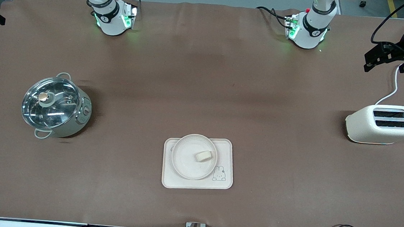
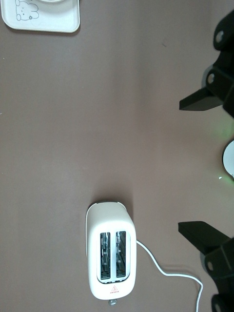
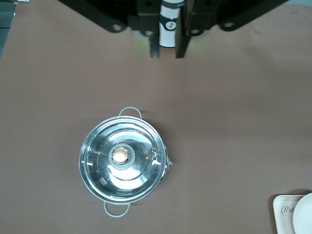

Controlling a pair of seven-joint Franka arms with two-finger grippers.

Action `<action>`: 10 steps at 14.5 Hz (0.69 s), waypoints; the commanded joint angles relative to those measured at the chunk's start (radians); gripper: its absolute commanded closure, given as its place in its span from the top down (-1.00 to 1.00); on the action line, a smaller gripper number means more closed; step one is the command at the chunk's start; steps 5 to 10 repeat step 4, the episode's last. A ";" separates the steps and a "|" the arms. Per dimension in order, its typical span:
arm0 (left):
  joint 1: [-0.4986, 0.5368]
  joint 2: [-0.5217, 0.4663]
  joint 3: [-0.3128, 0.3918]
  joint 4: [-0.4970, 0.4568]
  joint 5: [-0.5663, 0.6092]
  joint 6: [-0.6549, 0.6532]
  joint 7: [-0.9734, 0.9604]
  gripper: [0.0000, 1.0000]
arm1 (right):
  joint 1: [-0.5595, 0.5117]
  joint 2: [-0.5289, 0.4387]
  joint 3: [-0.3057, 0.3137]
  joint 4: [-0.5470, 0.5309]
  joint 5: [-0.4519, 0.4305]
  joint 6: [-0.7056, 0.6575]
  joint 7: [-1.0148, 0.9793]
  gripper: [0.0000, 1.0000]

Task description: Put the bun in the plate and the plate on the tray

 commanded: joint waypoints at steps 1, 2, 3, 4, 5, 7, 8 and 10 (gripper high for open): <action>0.009 0.006 -0.003 0.017 -0.010 -0.006 0.019 1.00 | -0.011 -0.016 0.010 -0.022 -0.014 0.012 -0.014 -0.99; 0.009 0.006 -0.003 0.017 -0.011 -0.006 0.019 1.00 | -0.011 -0.016 0.010 -0.022 -0.014 0.012 -0.014 -0.99; 0.009 0.006 -0.003 0.017 -0.011 -0.006 0.019 1.00 | -0.011 -0.016 0.010 -0.022 -0.014 0.014 -0.014 -0.99; 0.009 0.006 -0.003 0.017 -0.013 -0.006 0.019 1.00 | -0.010 -0.016 0.010 -0.022 -0.014 0.015 -0.014 -0.99; 0.009 0.006 -0.003 0.017 -0.013 -0.006 0.019 1.00 | -0.010 -0.016 0.010 -0.022 -0.014 0.015 -0.014 -0.99; 0.009 0.006 -0.003 0.017 -0.013 -0.006 0.019 1.00 | -0.010 -0.016 0.010 -0.022 -0.014 0.015 -0.014 -0.99; 0.009 0.006 -0.003 0.017 -0.013 -0.006 0.019 1.00 | -0.010 -0.016 0.010 -0.022 -0.014 0.015 -0.014 -0.99; 0.009 0.006 -0.003 0.017 -0.013 -0.006 0.019 1.00 | -0.010 -0.016 0.010 -0.022 -0.014 0.015 -0.014 -0.99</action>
